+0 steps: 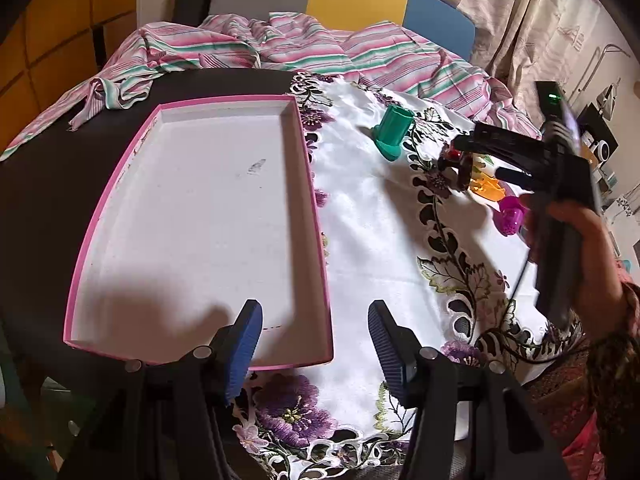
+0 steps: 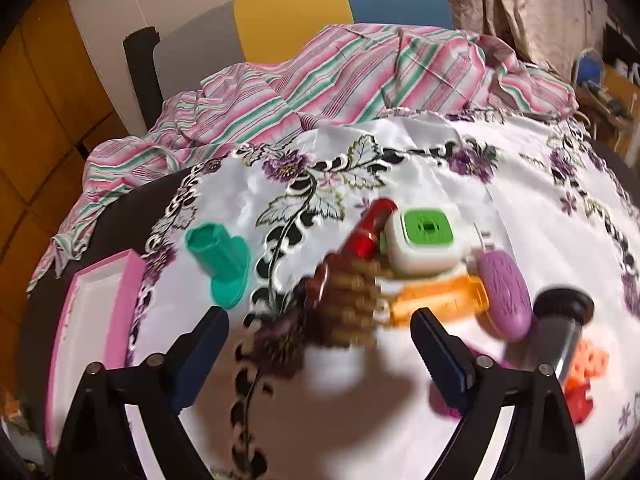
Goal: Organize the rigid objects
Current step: 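Grasp the brown claw clip with the right tool while the left tool approaches the green cup, then close the left tool around the green cup and lift it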
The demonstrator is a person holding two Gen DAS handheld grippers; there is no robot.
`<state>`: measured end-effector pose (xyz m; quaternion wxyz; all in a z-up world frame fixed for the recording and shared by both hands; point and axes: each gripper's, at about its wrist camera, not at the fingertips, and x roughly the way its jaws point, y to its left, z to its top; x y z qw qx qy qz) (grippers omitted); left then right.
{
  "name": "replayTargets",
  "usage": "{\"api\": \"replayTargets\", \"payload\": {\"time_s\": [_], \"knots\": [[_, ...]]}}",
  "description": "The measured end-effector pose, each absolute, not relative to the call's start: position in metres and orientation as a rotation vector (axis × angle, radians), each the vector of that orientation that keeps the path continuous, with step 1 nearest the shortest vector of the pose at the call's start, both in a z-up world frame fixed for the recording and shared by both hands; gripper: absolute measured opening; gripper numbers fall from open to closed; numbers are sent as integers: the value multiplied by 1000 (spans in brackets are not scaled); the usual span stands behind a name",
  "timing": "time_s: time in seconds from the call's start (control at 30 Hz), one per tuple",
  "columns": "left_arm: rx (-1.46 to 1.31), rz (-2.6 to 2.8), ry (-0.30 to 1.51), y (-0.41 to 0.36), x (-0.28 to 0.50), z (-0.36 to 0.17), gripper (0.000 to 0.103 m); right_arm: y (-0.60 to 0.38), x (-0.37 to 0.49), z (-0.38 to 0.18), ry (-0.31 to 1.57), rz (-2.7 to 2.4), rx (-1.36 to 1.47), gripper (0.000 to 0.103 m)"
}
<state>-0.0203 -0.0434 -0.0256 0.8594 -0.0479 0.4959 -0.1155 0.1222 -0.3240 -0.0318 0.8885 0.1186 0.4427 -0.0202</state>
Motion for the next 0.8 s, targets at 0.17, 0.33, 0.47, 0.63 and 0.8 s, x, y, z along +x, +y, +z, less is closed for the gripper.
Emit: {"api": "replayTargets", "payload": {"time_s": [0.17, 0.33, 0.47, 0.63, 0.8], "knots": [[-89, -241, 1034, -46, -18, -25, 56, -323, 140, -50, 970, -54, 193, 79], [-70, -260, 1040, -57, -8, -24, 56, -322, 143, -58, 995, -69, 133, 66], [-47, -267, 1017, -69, 1, -15, 56, -328, 141, -57, 993, -103, 107, 40], [-54, -327, 958, -84, 22, 1, 57, -339, 138, -49, 984, -66, 216, 40], [-93, -367, 978, -96, 57, -2, 61, -339, 130, -33, 933, 28, 320, 35]]}}
